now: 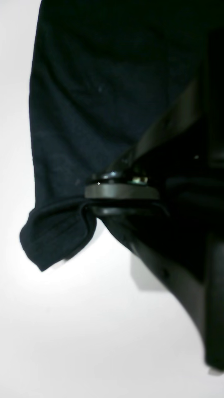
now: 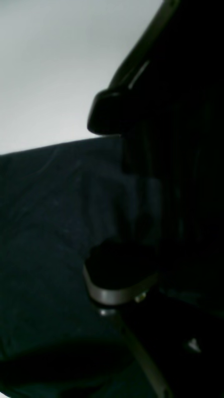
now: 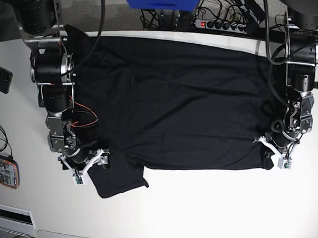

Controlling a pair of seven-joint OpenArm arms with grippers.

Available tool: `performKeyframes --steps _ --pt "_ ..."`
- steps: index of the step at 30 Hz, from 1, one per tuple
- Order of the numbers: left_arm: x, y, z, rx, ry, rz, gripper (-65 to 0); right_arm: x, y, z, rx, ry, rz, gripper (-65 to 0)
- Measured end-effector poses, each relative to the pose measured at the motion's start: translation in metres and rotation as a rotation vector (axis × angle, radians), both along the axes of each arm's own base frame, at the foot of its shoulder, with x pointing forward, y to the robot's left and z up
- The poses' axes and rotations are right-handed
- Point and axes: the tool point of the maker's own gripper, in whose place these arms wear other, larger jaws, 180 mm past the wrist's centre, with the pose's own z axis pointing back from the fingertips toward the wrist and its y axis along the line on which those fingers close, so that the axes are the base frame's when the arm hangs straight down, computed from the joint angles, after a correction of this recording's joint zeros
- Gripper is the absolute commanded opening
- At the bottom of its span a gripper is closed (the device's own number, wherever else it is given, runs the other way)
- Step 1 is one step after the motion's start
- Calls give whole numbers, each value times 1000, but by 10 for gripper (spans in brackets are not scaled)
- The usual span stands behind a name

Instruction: Fold the T-shirt properly

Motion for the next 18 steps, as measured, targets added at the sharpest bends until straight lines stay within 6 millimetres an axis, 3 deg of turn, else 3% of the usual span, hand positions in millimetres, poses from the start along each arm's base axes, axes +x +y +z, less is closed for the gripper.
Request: performKeyframes --steps 8,13,18 --pt "0 0 0 0 1 0 -650 -2 9 9 -42 42 60 -650" --pt "0 0 0 0 0 -1 -650 0 22 24 -77 33 116 -650" --pt "2 -2 5 12 -21 -14 -650 17 23 60 -112 -45 135 -650"
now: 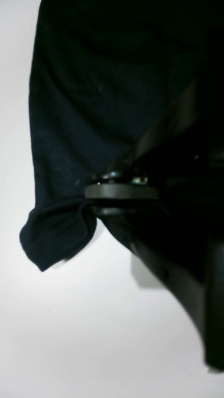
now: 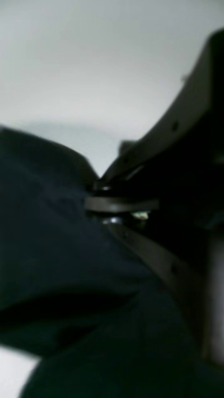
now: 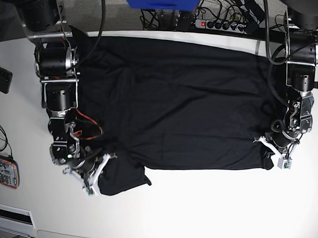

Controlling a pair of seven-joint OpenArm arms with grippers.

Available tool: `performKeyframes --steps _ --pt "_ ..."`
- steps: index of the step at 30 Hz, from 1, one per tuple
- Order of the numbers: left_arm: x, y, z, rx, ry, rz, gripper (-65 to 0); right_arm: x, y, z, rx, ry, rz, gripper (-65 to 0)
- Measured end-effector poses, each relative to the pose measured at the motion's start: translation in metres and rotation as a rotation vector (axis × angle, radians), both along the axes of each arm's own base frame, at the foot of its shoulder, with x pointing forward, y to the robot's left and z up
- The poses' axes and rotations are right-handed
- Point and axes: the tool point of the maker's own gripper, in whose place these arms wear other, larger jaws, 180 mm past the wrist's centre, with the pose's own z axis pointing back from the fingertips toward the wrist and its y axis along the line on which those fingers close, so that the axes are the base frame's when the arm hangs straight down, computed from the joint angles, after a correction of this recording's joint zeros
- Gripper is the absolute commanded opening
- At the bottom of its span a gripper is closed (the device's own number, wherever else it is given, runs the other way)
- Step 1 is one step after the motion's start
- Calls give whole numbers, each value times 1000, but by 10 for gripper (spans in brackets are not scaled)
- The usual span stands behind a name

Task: Fold the T-shirt properly
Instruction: 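Lift the shirt side with both grippers and fold it over lengthwise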

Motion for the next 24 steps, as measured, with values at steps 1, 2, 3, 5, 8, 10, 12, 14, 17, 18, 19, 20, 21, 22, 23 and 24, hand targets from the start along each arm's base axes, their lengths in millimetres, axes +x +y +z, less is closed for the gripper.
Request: performKeyframes --steps 1,2,3,5,8,10,12,14,17,18,19,20,21,22,23,24 --pt "1 -2 2 3 -12 -5 -650 1 1 5 -4 -13 3 -650" --pt "1 -4 4 6 -27 -9 -650 0 2 6 -6 -21 7 -650" --pt "0 -7 7 8 -49 -19 -650 -3 4 7 -10 -24 15 -650" --pt "-2 -14 9 15 -58 -41 -650 -9 6 6 -23 -14 31 -650" --pt "-7 -22 12 16 -76 -68 -650 -17 8 7 -33 -27 42 -650" --pt "-11 -27 15 18 -90 -87 -650 -22 10 10 -33 -50 49 -650" --pt "-17 -35 17 21 -99 -112 -650 -29 9 10 -21 -63 40 -650" --pt "-23 -40 15 20 -98 -129 -650 -36 4 8 0 -67 13 -650" --pt "-31 -36 18 17 -109 -114 -650 -46 -12 9 -10 -76 -26 -650" --pt "-34 -31 23 13 -130 -97 -650 -48 -17 12 -10 -89 -42 -650" --pt "-36 -27 28 8 -146 -82 -650 -51 -18 12 -8 -95 -47 -650" --pt "-39 -26 32 13 -155 -78 -650 -54 -18 13 -5 -104 -50 -650" --pt "-42 -23 33 26 -158 -74 -650 -59 -18 10 -2 -101 -50 -650" --pt "-46 -23 35 31 -160 -77 -650 -66 -17 5 -5 -86 -47 -650" --pt "-49 -24 38 33 -170 -80 -650 -74 -15 1 -2 -78 -42 -650" --pt "-52 -24 43 27 -186 -80 -650 -80 -15 -1 -1 -74 -43 -650"
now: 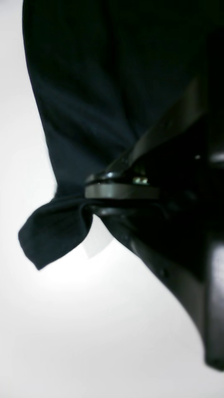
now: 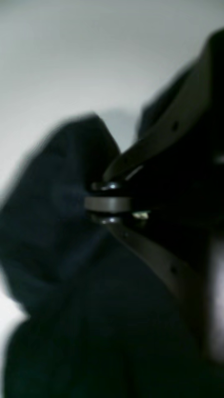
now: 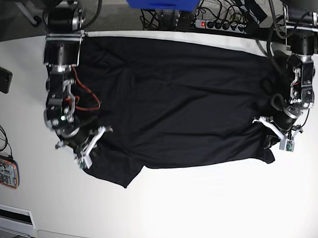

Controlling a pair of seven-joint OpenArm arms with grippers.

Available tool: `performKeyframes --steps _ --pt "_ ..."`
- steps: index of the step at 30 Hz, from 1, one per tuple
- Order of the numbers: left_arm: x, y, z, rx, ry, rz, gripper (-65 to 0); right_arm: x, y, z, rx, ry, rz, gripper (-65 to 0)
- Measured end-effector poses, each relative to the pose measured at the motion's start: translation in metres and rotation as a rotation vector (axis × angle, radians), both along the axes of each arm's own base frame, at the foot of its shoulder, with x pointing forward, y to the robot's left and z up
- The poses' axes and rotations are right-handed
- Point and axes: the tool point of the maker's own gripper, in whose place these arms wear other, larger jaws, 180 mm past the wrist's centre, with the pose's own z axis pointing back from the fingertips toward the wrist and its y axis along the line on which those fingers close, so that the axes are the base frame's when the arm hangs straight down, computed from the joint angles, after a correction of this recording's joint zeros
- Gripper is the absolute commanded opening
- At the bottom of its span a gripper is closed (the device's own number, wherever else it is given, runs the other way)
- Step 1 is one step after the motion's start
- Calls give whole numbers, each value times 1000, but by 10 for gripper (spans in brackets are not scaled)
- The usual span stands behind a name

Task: Fold the T-shirt properly
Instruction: 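Lift the shirt side with both grippers and fold it over lengthwise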

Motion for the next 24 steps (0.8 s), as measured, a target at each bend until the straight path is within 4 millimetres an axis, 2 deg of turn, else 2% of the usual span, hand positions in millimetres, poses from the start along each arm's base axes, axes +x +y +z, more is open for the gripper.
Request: performKeyframes --steps 3,7,10,12,16,20,24 --pt "-8 6 13 0 -37 17 -650 -8 -8 2 -5 -9 -19 -650" --pt "-13 14 21 19 -57 33 -650 -13 -19 13 -5 -49 -49 -650" --pt "-13 18 25 16 -68 43 -650 -22 -23 9 -13 -35 -59 -650" --pt "-13 20 26 18 -71 46 -650 -25 -26 13 -17 -48 -64 -650" --pt "-11 17 32 22 -81 38 -650 -30 -32 21 -44 -42 -76 -650" --pt "-8 15 38 22 -103 32 -650 -27 -36 38 -48 -92 -85 -650" --pt "-10 15 37 22 -99 32 -650 -45 -33 31 -60 -70 -75 -650"
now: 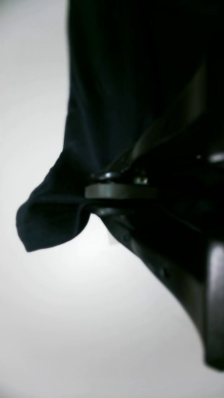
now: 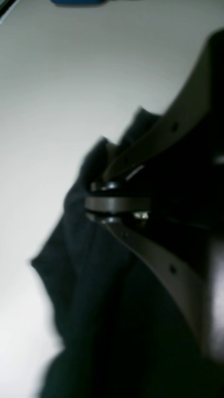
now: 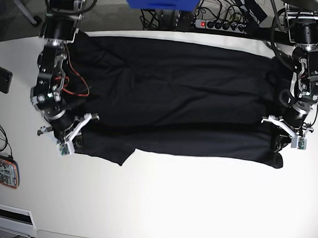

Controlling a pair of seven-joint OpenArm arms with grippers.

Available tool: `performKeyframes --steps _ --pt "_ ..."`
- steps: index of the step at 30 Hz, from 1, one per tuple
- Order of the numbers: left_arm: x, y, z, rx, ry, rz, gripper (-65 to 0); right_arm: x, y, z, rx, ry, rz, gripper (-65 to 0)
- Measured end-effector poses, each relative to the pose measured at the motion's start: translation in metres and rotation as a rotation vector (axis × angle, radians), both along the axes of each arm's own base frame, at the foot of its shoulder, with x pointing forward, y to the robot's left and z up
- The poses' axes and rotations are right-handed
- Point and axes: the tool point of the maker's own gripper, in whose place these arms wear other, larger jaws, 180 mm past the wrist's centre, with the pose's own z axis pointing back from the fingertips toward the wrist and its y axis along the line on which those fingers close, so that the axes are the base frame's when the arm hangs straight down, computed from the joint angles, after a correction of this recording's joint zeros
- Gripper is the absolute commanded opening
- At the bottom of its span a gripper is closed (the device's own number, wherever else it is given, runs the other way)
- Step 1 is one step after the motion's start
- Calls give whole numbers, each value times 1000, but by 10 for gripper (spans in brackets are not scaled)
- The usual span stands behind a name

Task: Fold the T-shirt properly
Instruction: 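Lift the shirt side with both grippers and fold it over lengthwise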

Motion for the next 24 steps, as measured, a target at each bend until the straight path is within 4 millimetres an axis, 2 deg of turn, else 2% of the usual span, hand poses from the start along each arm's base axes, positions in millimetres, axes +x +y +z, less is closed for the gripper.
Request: performKeyframes --steps 2,4,6,10,12,15,18,20,24 --pt "-2 0 -2 0 4 0 -650 -6 0 -4 -6 15 0 -650" --pt "-7 1 -2 3 10 2 -650 -8 2 1 -8 -3 5 -650" --pt "-13 4 4 7 -6 14 -650 -11 4 5 -7 -21 12 -650" --pt "-19 9 19 10 -50 41 -650 -31 5 -5 -20 23 18 -650" --pt "-23 8 25 12 -65 37 -650 -35 6 -4 -27 20 21 -650" --pt "-40 0 18 20 -36 16 -650 -40 9 3 -21 -11 32 -650" --pt "-56 -5 7 25 8 3 -650 -59 5 -8 -27 36 19 -650" --pt "-62 -8 6 25 13 -3 -650 -68 0 -8 -42 45 9 -650" --pt "-72 7 6 18 12 54 -650 -75 -5 1 -48 18 -1 -650"
